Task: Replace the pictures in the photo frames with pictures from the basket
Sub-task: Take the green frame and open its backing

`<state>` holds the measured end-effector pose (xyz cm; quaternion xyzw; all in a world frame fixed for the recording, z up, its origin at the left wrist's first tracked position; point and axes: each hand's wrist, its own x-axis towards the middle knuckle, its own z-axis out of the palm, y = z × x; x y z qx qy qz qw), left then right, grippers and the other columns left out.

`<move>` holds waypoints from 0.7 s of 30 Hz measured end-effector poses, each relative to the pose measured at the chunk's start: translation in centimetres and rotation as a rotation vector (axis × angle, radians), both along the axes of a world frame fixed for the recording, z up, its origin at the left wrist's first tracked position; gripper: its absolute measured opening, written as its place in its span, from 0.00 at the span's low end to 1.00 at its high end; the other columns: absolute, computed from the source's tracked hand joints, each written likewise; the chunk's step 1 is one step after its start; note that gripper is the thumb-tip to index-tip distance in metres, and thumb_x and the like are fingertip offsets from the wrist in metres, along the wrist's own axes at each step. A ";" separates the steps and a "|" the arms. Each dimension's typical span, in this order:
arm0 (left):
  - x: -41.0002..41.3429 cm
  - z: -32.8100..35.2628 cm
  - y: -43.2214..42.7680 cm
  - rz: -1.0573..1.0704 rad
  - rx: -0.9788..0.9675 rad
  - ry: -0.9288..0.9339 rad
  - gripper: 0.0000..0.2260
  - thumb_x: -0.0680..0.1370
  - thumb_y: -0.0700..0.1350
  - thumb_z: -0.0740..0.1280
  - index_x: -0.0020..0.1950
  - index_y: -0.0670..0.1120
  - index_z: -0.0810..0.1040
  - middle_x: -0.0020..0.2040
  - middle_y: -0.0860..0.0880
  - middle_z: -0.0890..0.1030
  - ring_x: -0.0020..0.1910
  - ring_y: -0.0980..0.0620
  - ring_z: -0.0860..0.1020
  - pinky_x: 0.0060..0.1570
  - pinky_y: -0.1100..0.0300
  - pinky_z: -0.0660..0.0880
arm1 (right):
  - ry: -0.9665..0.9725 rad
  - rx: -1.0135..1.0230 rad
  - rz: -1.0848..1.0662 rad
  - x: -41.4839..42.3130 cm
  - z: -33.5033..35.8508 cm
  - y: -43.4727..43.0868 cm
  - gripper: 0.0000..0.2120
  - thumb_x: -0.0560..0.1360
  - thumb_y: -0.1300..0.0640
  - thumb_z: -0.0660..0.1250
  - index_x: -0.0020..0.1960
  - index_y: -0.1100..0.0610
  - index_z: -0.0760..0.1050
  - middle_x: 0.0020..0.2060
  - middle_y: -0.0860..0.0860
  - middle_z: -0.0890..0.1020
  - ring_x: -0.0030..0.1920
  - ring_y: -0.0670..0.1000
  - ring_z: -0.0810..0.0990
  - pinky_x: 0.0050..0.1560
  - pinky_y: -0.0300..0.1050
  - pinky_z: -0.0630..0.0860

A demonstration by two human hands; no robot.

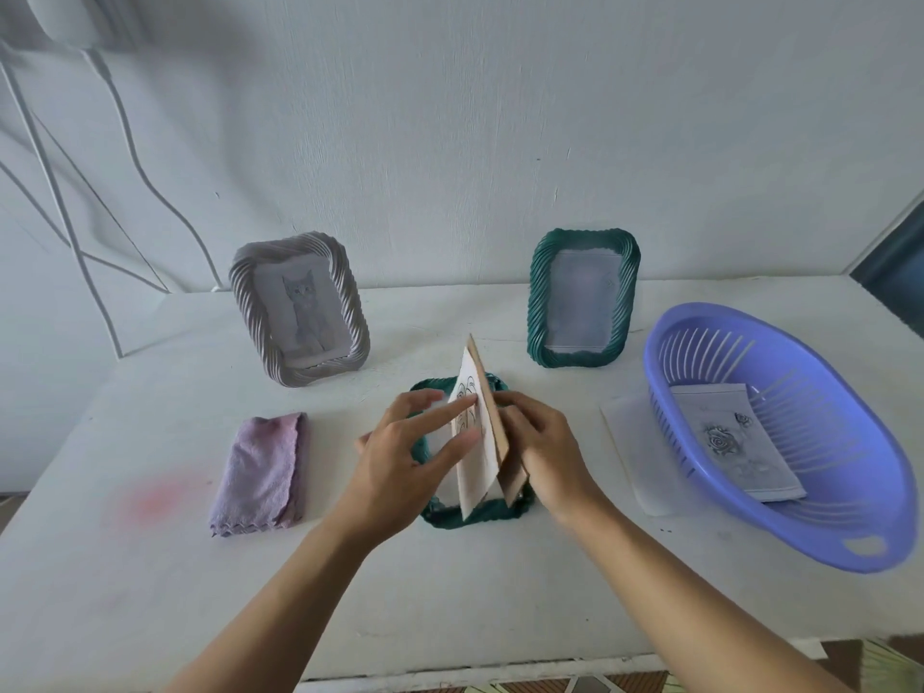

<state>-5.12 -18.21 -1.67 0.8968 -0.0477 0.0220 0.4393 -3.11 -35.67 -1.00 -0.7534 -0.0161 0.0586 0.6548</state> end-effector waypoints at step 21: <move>0.8 -1.8 -1.7 0.017 0.015 0.186 0.26 0.74 0.75 0.46 0.67 0.70 0.68 0.64 0.60 0.78 0.57 0.62 0.76 0.67 0.43 0.64 | 0.185 0.215 -0.028 0.9 0.3 -1.0 0.20 0.78 0.46 0.65 0.51 0.65 0.78 0.42 0.60 0.82 0.42 0.52 0.81 0.44 0.45 0.76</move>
